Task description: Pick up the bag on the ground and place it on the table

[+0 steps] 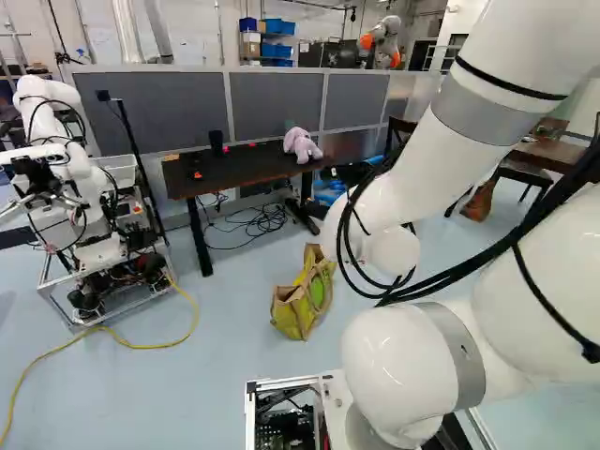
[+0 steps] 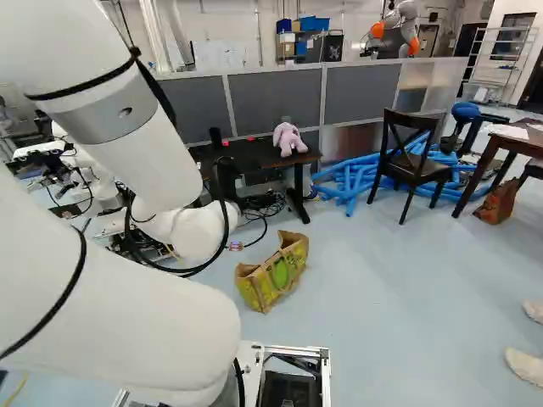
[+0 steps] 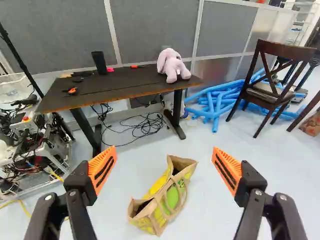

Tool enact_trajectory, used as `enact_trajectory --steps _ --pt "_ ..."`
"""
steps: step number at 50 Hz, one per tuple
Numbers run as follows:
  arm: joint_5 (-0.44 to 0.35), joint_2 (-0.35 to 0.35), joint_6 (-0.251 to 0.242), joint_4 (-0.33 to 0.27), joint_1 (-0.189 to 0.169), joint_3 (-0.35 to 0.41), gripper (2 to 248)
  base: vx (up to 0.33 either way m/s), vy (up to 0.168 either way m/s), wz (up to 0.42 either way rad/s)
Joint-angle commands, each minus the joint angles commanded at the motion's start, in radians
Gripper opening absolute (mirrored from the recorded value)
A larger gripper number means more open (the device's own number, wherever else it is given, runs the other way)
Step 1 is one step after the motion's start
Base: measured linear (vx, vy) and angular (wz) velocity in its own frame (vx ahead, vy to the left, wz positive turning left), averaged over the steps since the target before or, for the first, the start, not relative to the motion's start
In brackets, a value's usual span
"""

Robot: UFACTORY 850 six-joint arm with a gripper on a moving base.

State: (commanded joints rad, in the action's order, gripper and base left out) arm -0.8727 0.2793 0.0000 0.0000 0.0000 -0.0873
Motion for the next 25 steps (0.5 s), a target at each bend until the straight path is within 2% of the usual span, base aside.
enact_trajectory --steps 25 --pt "0.000 0.000 0.000 0.000 0.000 0.000 247 0.110 -0.031 -0.002"
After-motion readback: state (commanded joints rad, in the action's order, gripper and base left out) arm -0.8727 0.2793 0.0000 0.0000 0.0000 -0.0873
